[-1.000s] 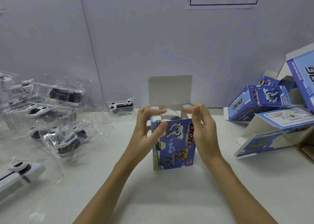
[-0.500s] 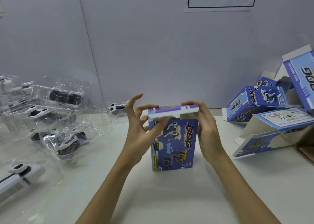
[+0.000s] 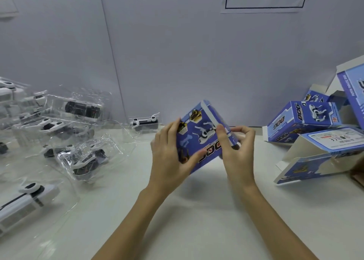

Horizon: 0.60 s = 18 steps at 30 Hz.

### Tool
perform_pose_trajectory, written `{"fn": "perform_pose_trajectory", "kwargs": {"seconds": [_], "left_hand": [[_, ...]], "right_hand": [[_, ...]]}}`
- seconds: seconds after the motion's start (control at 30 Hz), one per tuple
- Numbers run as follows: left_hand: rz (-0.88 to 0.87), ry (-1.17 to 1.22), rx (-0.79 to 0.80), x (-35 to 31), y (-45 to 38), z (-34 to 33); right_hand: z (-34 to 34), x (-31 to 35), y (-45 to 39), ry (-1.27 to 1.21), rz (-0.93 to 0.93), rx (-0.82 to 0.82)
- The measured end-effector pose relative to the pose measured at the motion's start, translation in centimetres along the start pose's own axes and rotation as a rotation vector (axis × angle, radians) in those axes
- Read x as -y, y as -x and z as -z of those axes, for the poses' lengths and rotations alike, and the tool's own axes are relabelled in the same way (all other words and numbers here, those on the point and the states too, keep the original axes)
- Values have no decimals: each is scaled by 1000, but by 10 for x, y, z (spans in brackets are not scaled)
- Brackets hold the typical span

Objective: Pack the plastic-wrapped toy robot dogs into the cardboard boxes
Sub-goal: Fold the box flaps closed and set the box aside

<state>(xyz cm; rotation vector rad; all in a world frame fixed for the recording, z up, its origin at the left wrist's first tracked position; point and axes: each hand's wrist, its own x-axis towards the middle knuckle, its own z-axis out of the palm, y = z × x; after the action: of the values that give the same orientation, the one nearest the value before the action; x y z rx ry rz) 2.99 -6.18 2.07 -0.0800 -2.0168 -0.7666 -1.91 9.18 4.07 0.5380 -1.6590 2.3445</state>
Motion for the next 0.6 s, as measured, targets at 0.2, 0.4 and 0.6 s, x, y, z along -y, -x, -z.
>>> {"fn": "perform_pose_trajectory", "kwargs": {"seconds": [0.2,0.4,0.6], "left_hand": [[-150,-212,74,8,-4,8],[-341,-310,165,28,-10,21],[-334,-353,183,20,-6,17]], "right_hand": [[-10,-3,10,128,-80,227],[-2,9,3,165,-47,416],[-2,5,2,212,-39,388]]}}
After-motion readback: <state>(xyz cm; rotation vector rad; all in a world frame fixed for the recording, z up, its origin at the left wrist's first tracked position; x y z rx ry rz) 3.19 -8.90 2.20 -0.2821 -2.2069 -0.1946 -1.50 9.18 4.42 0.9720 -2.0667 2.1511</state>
